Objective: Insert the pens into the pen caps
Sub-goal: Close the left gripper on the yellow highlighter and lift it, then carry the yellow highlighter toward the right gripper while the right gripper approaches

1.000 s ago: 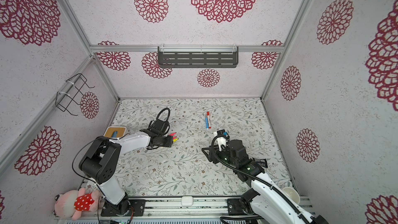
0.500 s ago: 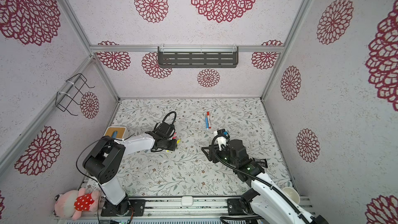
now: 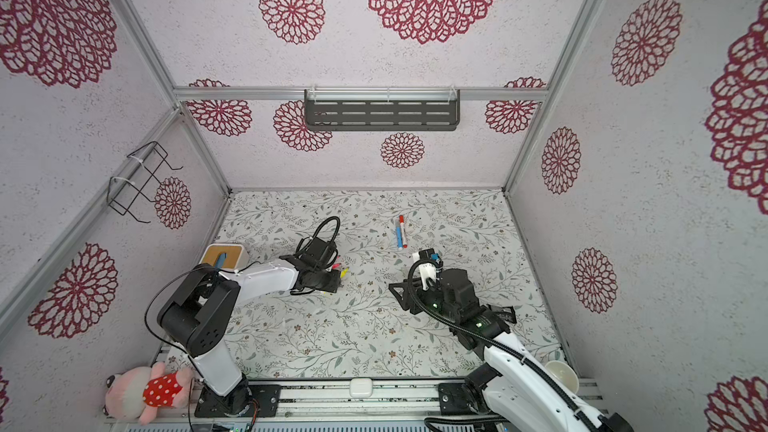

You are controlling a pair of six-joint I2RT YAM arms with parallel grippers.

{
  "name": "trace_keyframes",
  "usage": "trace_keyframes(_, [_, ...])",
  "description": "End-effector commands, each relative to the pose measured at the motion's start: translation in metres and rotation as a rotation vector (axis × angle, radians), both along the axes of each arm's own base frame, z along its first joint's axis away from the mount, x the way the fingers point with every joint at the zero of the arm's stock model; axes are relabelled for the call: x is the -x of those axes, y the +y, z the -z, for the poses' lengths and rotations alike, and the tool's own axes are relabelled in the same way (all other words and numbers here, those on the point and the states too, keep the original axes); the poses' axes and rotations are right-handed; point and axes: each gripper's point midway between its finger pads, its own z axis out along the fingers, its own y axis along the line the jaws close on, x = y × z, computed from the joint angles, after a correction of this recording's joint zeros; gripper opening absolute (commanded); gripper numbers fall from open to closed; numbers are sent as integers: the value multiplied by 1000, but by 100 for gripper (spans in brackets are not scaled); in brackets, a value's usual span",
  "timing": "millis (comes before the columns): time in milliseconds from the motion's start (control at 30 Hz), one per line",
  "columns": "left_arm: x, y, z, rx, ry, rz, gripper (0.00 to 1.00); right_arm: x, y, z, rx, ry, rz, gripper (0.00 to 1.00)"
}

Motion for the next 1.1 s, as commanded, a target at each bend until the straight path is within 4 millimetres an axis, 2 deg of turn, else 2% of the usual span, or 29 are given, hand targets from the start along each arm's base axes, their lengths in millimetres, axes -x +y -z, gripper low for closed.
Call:
trace_keyframes(0, [24, 15, 15, -62, 76, -10, 46, -2, -2, -12, -25, -32, 24, 58])
trace_keyframes(100, [27, 15, 16, -67, 79, -6, 46, -2, -3, -13, -29, -34, 30, 58])
trace_keyframes(200, [31, 13, 20, -83, 93, 6, 38, -2, -3, -14, -37, -34, 35, 58])
trace_keyframes(333, [35, 14, 29, -112, 114, 18, 21, 1, -4, -18, -54, -39, 35, 58])
trace_keyframes(500, [41, 12, 32, -133, 112, 34, 15, 5, -7, -26, -82, -56, 38, 57])
trace_keyframes(567, [44, 6, 28, -124, 101, 45, 13, 8, -9, -26, -91, -58, 44, 57])
trace_keyframes(800, [56, -36, 2, -53, 42, 131, 9, 16, -25, -20, -108, -29, 114, 57])
trace_keyframes(933, [62, -46, -9, -42, 21, 129, 8, 20, -34, -21, -86, -17, 142, 57])
trace_keyframes(1067, [65, -58, -35, 7, -70, 133, 9, 17, -42, -7, -6, 38, 186, 57])
